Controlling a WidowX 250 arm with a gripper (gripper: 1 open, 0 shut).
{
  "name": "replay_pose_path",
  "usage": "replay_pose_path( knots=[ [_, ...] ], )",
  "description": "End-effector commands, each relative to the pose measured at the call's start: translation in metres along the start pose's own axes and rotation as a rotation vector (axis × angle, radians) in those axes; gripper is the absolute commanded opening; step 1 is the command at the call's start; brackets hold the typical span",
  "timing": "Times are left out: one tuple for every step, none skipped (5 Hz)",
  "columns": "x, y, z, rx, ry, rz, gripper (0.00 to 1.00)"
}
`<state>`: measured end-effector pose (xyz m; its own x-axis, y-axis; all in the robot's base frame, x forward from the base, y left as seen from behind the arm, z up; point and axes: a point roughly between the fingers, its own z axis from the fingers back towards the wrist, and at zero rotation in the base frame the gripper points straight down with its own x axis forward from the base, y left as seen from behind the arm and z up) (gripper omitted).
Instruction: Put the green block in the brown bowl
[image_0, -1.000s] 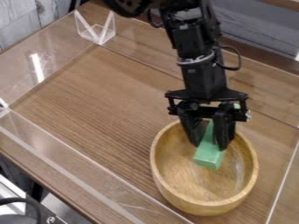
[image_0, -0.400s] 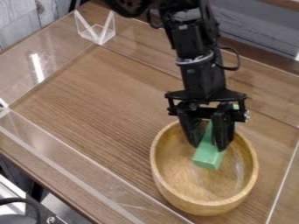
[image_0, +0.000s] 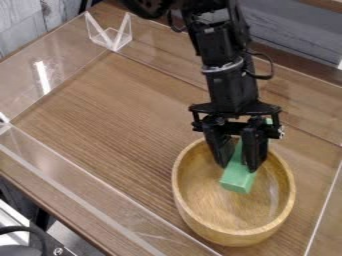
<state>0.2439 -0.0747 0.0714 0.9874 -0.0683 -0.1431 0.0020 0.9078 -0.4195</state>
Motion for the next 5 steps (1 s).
replay_pose_path(
  knots=[
    [0.0098,-0.0030,0.0128,-0.007,-0.044,-0.021,0.00],
    [0.0099,-0.0028,0.0129,-0.011,-0.039,-0.026,0.00],
    [0.0100,-0.0028,0.0130,-0.014,-0.034,-0.032,0.00],
    [0.0102,-0.0025,0.0129,-0.017,-0.029,-0.037,0.00],
    [0.0103,-0.0023,0.0129,-0.021,-0.025,-0.042,0.00]
  ],
)
